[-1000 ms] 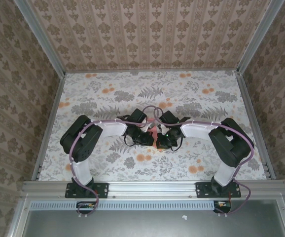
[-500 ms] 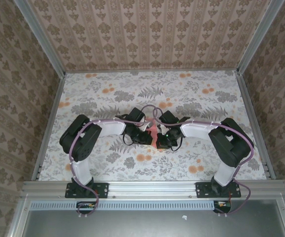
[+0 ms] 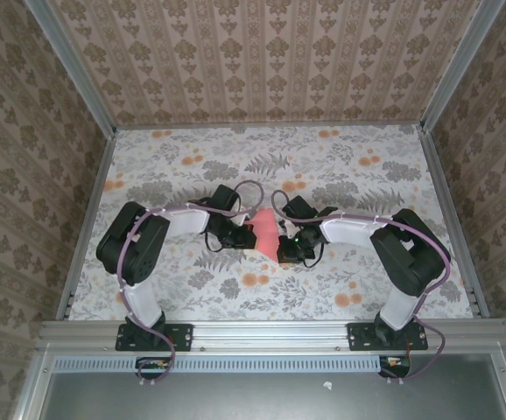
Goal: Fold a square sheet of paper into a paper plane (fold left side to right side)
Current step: Third fold the triangle at the center of the table.
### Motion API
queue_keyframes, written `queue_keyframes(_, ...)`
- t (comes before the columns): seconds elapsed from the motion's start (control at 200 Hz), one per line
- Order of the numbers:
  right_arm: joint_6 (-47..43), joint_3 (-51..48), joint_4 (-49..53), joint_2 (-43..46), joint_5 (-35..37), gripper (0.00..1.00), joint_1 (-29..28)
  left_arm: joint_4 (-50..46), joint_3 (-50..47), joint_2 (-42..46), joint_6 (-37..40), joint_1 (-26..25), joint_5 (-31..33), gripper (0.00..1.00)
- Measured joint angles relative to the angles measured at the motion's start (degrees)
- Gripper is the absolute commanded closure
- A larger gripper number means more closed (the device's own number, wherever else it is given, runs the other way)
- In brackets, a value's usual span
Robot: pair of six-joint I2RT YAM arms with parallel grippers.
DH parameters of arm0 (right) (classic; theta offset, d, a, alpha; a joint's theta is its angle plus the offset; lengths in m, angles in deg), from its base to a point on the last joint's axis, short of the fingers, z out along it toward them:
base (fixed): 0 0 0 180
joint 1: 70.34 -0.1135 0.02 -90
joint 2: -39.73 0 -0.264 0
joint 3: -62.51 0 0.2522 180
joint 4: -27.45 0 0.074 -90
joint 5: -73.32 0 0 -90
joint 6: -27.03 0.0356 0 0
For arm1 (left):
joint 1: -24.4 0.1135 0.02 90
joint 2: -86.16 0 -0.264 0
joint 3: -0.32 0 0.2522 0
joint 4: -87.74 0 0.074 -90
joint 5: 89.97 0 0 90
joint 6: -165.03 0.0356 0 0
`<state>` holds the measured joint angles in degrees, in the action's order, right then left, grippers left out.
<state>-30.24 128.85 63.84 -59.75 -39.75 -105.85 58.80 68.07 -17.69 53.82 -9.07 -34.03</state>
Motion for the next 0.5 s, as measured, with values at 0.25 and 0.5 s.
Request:
queue_keyframes(0.25,0.07,-0.07,-0.61,0.00,-0.15,1.00,0.00,-2.38,0.57,0.13,2.23,4.79,0.11,0.97)
queue_keyframes(0.5,-0.20,-1.70,-3.72,3.65,-0.76,0.65,0.11,-3.74,-0.39,6.47,1.88,7.08,4.55,0.77)
